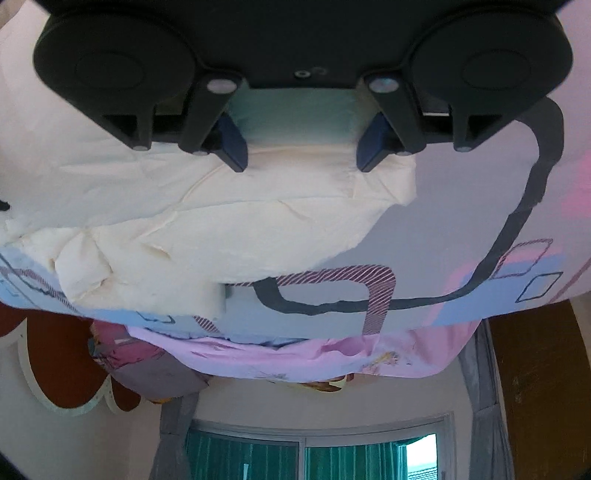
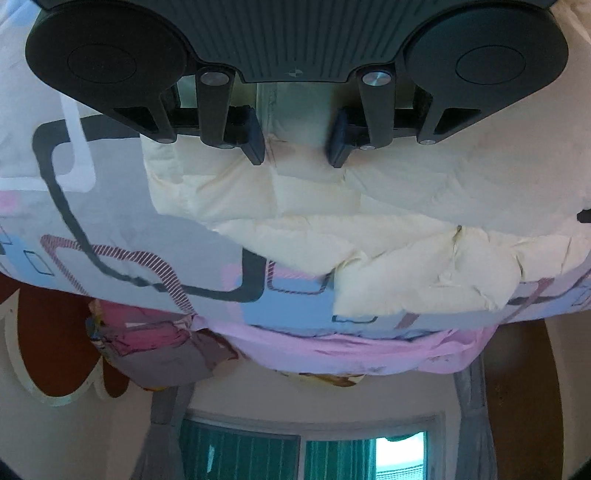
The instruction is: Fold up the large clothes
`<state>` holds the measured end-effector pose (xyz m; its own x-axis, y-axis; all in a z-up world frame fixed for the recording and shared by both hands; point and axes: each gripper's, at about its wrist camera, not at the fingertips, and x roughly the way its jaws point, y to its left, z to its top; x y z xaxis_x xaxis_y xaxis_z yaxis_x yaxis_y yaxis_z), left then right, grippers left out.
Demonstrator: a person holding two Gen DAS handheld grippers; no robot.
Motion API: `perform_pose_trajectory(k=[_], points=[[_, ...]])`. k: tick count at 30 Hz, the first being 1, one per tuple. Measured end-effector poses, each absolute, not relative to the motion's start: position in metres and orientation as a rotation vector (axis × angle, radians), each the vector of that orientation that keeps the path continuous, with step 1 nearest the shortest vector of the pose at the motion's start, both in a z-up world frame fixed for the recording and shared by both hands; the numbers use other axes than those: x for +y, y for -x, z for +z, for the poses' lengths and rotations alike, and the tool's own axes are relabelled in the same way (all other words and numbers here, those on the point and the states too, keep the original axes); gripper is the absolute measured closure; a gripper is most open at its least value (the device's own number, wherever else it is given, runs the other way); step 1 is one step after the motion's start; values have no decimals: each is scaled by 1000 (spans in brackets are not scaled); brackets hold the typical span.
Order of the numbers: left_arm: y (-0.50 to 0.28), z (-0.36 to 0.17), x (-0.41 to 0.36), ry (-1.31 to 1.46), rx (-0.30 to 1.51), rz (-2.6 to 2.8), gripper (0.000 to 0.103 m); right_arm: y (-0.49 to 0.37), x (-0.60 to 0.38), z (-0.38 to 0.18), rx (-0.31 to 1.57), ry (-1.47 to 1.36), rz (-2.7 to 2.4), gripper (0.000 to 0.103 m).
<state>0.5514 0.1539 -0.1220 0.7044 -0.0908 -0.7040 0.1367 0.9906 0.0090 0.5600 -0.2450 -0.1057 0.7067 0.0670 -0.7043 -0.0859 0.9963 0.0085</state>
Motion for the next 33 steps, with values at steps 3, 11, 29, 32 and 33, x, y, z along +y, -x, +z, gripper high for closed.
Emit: perform_pose_trajectory(k=[3,11,29,32,33], points=[[-536,-105,149,-77,745,-78,39,-546,-245,-85,718,22,39,65],[-447,-73,89,-52,588,-243,37,-478,-211,-64,693,0,219,65],[-439,-103,105,-127,715,-165,35,-467,-245,-92,797,-25,32,65],[-436,-100,107,-131,708,-172,35,-454,-244,-80,774,-38,27,65],[-434,-101,108,-135,708,-172,35,-450,-243,-78,772,-41,28,65]])
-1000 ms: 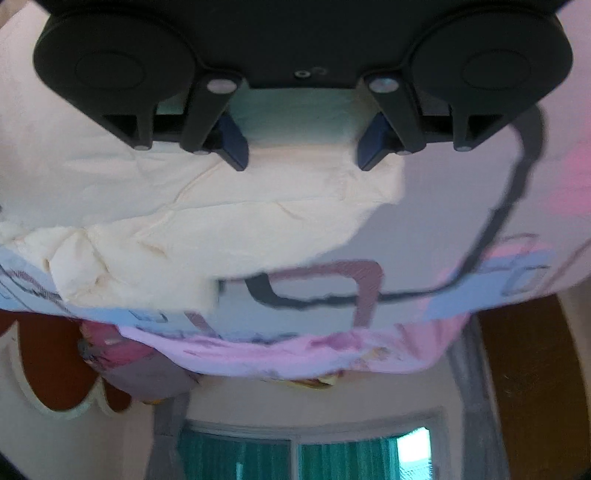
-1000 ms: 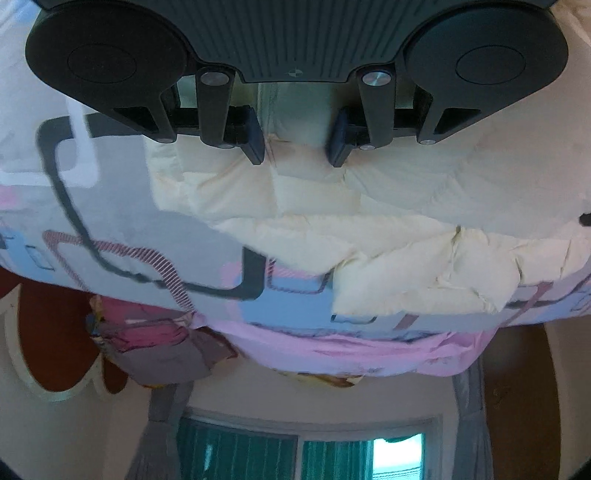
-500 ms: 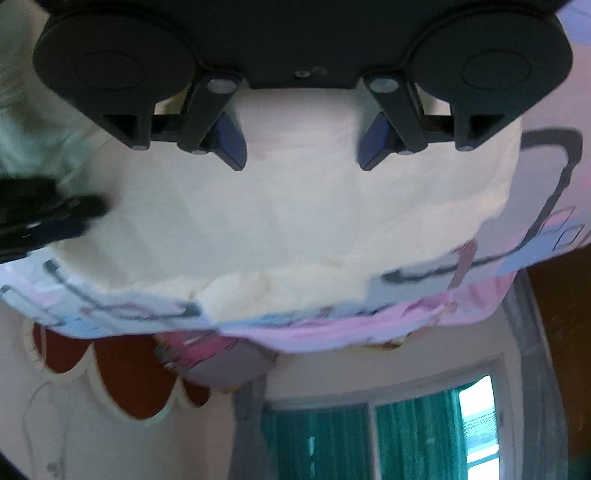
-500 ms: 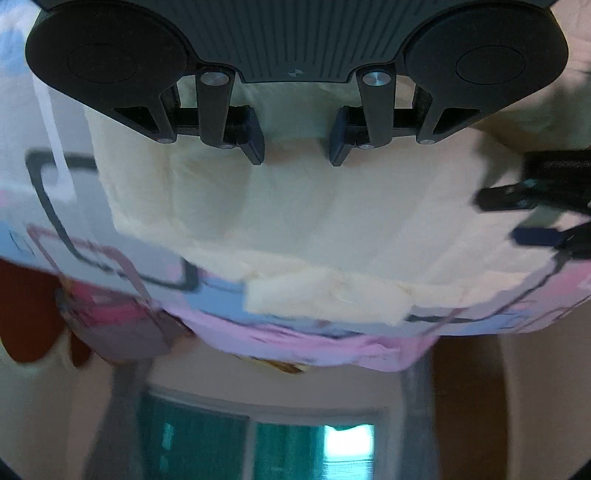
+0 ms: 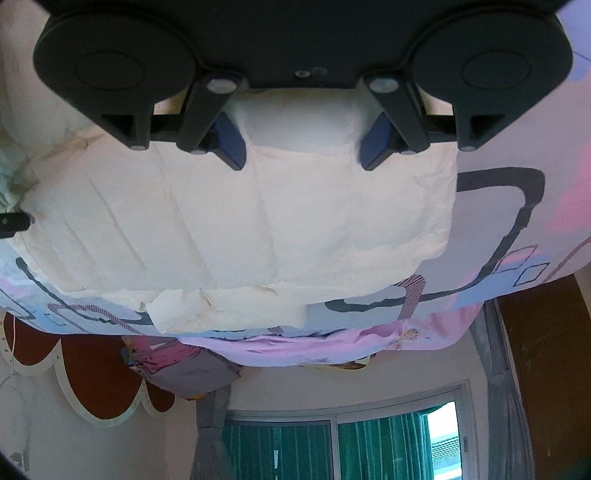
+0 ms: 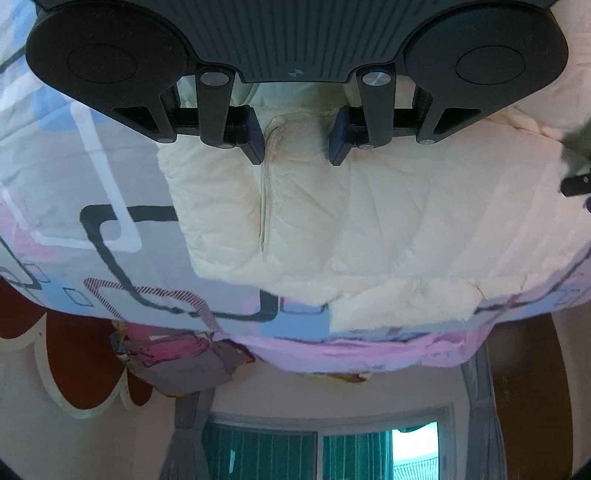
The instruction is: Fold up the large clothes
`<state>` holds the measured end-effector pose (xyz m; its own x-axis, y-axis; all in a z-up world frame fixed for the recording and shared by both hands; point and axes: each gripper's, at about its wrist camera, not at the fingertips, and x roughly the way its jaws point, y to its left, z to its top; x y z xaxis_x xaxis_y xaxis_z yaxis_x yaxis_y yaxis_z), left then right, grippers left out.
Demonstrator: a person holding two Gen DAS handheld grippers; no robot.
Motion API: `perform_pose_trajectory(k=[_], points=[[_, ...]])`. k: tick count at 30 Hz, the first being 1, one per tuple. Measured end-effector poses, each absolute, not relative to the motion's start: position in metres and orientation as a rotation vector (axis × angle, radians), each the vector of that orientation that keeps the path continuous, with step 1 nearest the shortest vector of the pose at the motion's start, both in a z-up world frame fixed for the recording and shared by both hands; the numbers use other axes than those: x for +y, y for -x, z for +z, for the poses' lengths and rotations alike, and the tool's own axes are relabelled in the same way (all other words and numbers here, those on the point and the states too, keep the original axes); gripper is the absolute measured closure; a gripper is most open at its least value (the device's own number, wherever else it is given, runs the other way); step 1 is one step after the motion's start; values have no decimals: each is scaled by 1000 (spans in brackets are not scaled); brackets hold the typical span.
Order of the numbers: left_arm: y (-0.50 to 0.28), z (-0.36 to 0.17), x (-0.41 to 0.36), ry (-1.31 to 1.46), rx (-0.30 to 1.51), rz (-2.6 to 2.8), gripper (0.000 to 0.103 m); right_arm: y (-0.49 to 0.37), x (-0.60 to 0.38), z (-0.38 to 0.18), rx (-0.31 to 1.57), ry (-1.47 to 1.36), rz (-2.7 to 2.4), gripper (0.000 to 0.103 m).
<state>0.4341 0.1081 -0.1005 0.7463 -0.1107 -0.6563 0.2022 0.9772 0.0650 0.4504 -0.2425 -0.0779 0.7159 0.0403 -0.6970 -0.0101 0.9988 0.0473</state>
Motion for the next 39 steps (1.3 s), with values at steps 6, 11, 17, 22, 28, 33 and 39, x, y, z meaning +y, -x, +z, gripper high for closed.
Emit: perform_pose_trajectory(k=[6,11,17,22,28,33,39], points=[[-421,-99,110,-145,696,-171,34,-436,-230,-73,778,-35,55,65],[-403,-91,114,-145,689,-153,34,-426,-221,-61,757,-36,94,65],[-369,-81,126,-134,683,-106,31,-392,-238,-43,734,-75,110,65],[-321,-83,147,-140,707,-50,23,-334,-274,-41,725,-26,112,20],[-256,-88,184,-56,763,-2,23,-265,-325,-53,783,-98,83,25],[-213,-90,205,85,785,-16,25,-221,-351,-71,833,-176,58,35],[-183,-103,217,227,841,-43,26,-193,-385,-95,890,-454,95,35]])
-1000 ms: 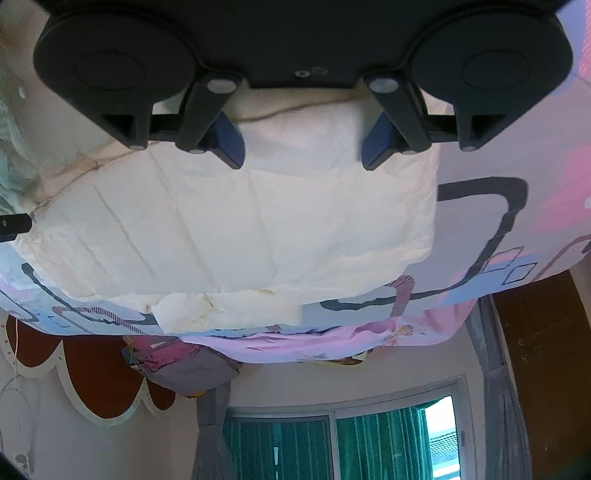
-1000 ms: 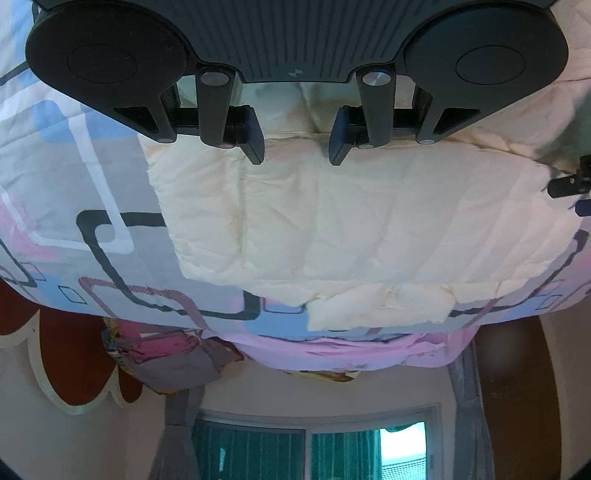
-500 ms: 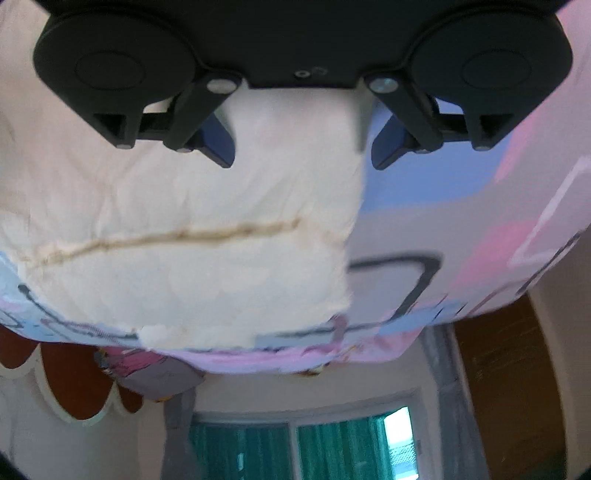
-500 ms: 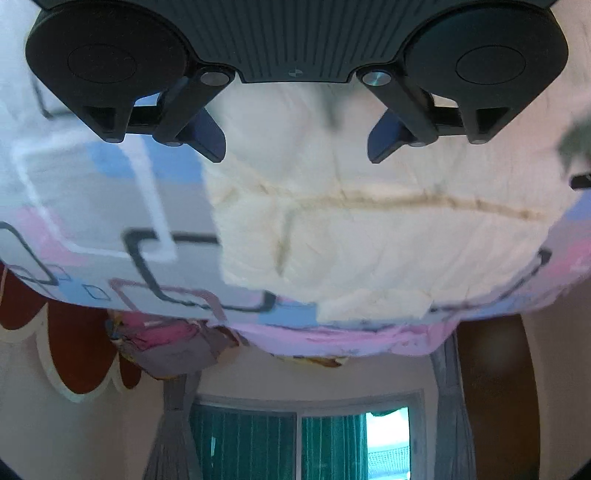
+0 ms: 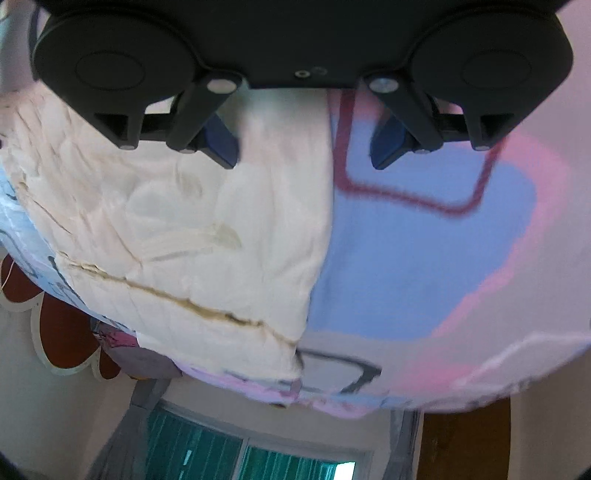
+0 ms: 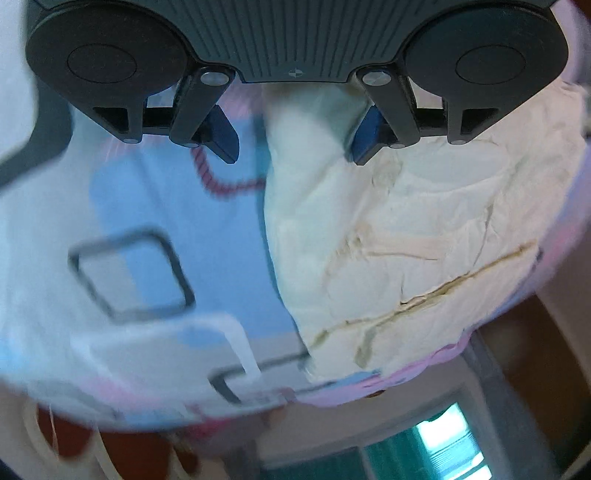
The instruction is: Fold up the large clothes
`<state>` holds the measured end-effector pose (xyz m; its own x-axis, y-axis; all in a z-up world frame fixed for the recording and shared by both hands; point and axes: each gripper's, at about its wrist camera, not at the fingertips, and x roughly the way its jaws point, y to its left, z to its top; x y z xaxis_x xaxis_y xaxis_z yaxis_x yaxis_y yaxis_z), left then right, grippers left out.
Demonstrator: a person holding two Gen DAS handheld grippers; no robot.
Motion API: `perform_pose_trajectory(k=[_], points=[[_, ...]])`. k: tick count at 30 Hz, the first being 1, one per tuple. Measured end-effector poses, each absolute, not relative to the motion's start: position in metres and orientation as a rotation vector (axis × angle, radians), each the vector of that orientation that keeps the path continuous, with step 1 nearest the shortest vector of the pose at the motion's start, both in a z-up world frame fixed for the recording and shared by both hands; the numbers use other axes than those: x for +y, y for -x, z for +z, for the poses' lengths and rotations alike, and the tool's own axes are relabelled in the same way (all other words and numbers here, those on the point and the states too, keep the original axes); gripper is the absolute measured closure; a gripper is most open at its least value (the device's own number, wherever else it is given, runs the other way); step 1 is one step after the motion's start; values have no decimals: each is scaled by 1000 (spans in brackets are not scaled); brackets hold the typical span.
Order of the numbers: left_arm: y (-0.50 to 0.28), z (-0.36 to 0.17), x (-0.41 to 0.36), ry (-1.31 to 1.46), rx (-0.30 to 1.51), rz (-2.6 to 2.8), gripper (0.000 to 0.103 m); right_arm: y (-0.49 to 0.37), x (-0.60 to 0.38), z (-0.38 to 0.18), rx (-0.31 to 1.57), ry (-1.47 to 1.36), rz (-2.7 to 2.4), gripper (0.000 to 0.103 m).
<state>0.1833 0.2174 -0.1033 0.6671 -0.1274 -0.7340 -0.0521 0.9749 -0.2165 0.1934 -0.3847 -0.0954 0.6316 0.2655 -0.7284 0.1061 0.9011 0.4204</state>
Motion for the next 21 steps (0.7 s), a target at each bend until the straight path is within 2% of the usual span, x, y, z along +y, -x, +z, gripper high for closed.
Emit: perform_pose_trajectory(k=[8,12,13,14,15,16,19,21], points=[[-166,-114,231,481,836,-156,26,-185,-406,-106,883,-698,213,35],[-184,-120,234,582,837,-188,29,-201,-414,-114,886,-777,219,45],[-187,-121,233,588,844,-192,40,-204,-412,-113,892,-765,228,46],[-190,-122,231,579,856,-191,60,-205,-411,-113,901,-746,239,54],[-193,-122,228,564,867,-184,71,-207,-408,-113,916,-725,259,68],[-194,-124,228,572,873,-193,83,-207,-408,-114,922,-716,280,77],[-189,-122,230,597,840,-181,96,-206,-411,-107,881,-717,321,89],[-181,-112,234,645,779,-182,97,-203,-417,-94,814,-747,355,91]])
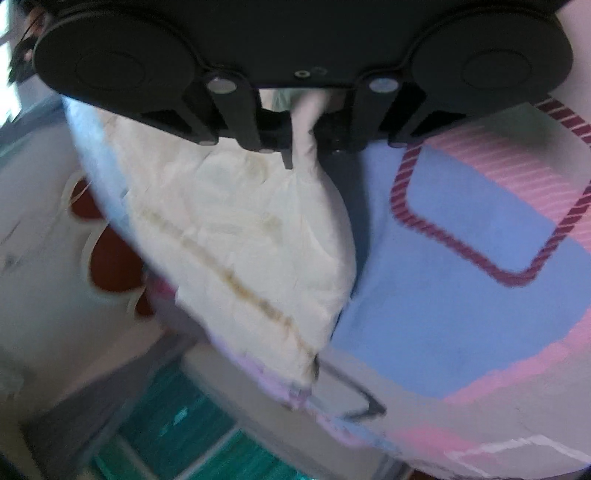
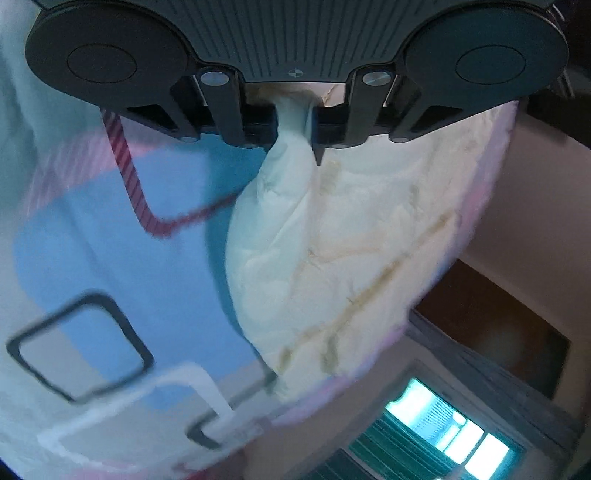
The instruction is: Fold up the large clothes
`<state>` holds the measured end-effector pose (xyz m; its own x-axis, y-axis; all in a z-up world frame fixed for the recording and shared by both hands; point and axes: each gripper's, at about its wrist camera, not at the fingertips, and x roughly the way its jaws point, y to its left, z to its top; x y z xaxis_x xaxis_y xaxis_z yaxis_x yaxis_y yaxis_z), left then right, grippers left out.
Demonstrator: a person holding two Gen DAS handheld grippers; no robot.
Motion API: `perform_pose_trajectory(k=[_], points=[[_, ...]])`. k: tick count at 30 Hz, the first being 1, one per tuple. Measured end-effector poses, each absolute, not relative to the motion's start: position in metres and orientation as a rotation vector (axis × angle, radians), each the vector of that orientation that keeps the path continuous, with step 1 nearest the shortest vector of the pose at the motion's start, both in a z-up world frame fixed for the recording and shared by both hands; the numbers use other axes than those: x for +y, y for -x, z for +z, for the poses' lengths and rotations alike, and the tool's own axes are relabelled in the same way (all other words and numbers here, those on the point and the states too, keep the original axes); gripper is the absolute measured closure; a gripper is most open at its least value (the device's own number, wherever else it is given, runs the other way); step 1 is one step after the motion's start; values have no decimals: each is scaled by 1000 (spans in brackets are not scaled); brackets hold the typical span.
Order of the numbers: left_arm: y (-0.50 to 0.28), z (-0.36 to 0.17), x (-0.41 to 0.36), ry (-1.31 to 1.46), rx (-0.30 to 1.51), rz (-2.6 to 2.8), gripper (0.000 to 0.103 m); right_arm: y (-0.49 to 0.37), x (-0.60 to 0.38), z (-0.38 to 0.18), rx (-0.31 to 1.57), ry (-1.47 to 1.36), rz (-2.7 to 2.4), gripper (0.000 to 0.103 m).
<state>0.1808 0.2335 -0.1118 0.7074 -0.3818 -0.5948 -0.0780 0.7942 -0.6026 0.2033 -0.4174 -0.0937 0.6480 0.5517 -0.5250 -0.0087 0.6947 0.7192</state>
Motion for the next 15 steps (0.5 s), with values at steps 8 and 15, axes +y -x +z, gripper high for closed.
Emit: perform_pose_trajectory(k=[8,15], points=[[-211,-45,240,686,559,-263,98,-241,-428,-26,633,-767,403,92],[-320,-5,233,742,450,-320,98,-349,-436,23,535,-863,388,92]])
